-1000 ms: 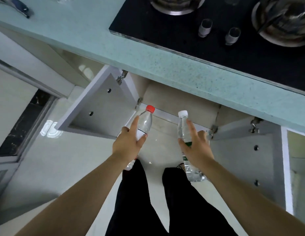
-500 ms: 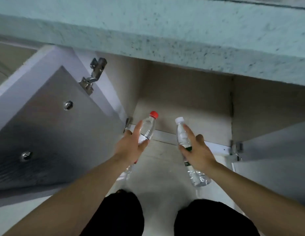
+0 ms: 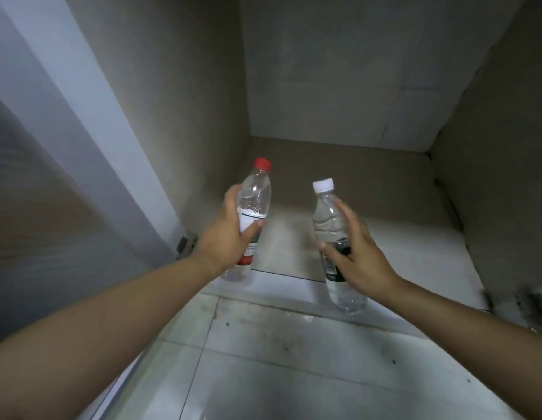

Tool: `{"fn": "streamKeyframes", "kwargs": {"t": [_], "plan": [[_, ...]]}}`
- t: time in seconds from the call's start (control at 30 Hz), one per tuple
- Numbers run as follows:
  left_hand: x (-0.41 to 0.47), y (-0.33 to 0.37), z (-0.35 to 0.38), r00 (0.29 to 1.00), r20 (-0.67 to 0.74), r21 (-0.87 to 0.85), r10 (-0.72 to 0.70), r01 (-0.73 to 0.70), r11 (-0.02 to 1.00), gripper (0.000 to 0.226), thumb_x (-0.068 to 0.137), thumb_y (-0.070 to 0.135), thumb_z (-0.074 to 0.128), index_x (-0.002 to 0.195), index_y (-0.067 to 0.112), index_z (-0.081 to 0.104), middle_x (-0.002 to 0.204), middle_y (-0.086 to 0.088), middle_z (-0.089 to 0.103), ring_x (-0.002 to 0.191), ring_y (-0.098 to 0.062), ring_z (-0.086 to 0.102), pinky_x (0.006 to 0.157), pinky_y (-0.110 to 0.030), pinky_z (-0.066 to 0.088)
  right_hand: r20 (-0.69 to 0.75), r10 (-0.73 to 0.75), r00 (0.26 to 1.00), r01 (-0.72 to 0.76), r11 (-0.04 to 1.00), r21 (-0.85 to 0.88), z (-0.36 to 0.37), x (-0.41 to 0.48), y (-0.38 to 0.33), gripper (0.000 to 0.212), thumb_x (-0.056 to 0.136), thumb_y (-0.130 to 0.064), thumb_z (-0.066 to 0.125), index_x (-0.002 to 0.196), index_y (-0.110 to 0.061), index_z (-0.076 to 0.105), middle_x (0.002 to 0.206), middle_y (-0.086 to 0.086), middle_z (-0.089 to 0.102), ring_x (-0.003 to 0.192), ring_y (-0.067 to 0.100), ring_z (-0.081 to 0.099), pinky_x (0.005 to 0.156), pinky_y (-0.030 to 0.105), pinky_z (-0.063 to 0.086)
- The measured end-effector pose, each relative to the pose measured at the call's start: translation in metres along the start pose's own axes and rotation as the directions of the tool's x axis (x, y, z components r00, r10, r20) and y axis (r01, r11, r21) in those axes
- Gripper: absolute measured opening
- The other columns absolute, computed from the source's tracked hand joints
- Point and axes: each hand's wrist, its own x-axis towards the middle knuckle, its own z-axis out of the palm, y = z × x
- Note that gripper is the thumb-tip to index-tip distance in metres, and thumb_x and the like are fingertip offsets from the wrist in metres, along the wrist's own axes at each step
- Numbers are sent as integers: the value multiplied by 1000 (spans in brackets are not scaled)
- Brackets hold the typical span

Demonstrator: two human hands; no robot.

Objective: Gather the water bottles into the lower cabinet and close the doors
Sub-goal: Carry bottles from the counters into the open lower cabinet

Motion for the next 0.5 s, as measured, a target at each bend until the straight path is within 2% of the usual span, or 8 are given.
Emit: {"fn": "streamKeyframes", "kwargs": {"t": [0.1, 0.2, 0.27, 0.4, 0.5], "plan": [[13, 1, 1, 999, -44, -71, -2, -2, 998, 72, 86, 36, 60, 139, 30, 11, 131, -6, 54, 105, -35, 59, 78, -35, 44, -19, -4, 1000, 5, 1000, 25, 11, 3, 5, 73, 89, -32, 58, 133, -61, 6, 126, -11, 34, 99, 2, 47, 81, 12, 37], [28, -6, 6, 998, -55, -170, -19, 10, 985, 72, 86, 29, 62, 139, 32, 13, 127, -6, 55, 105, -32, 59, 79, -32, 43, -32, 9, 999, -8, 999, 45, 21, 10, 18, 72, 88, -34, 59, 138, -54, 11, 135, -6, 41, 113, 9, 49, 93, 28, 42], [41, -13, 13, 997, -68, -172, -22, 10, 985, 71, 86, 29, 62, 139, 30, 14, 127, -6, 56, 106, -32, 58, 79, -31, 41, -35, 26, 999, -24, 998, 52, 26, 15, 28, 73, 87, -36, 60, 138, -55, 10, 138, -6, 41, 119, 12, 46, 98, 33, 42], [73, -23, 26, 992, -116, -88, -39, 28, 996, 72, 85, 30, 63, 140, 24, 17, 124, -10, 59, 106, -36, 58, 76, -31, 40, -36, -1, 999, 1, 1000, -7, 34, 18, 45, 77, 86, -33, 61, 128, -66, 5, 135, -10, 38, 120, 11, 43, 93, 27, 39], [96, -30, 34, 986, -150, -207, -78, 46, 977, 74, 83, 26, 66, 140, 22, 19, 126, -12, 57, 108, -36, 58, 82, -31, 42, -45, 18, 999, -19, 1000, -17, 38, 19, 56, 80, 86, -33, 61, 124, -71, 2, 134, -13, 36, 118, 8, 42, 92, 25, 38]]}}
